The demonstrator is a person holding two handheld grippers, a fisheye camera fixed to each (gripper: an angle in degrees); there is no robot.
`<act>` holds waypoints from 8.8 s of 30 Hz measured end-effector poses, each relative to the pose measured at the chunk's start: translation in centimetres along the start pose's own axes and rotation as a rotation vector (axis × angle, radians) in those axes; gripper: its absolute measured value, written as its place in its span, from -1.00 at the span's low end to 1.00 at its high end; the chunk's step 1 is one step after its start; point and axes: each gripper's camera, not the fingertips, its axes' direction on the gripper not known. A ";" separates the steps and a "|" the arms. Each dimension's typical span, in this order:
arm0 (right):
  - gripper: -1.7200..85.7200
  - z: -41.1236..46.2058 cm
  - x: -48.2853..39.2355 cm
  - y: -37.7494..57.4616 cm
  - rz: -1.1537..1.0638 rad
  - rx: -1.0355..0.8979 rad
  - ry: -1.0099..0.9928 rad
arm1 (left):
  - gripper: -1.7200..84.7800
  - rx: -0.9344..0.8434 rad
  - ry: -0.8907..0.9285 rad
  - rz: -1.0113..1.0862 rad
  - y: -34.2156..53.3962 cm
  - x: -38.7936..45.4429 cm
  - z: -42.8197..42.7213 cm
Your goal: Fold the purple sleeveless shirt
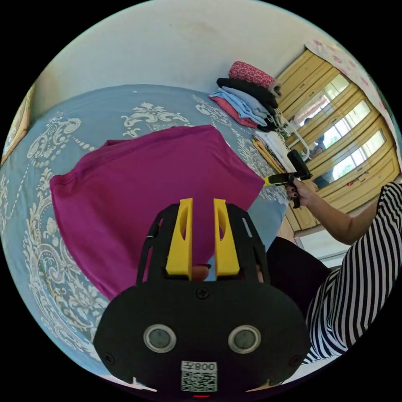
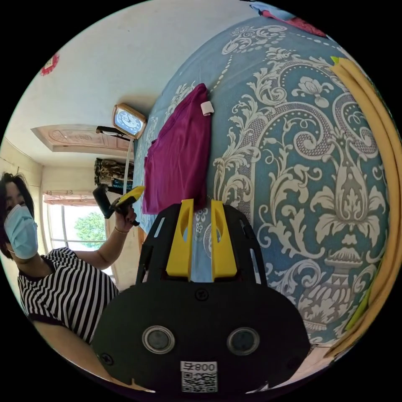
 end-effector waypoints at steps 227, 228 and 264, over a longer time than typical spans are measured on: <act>-0.79 37.8 -8.5 -0.1 0.063 -0.359 -0.515 | -0.89 0.451 0.871 -0.936 43.1 -24.6 -29.3; -0.79 37.9 -8.5 0.1 0.066 -0.366 -0.524 | -0.89 0.453 0.875 -0.937 43.2 -24.6 -29.2; -0.92 21.8 -15.3 16.4 0.017 -0.237 -0.551 | -0.87 0.782 0.735 -1.114 55.7 -17.6 -22.8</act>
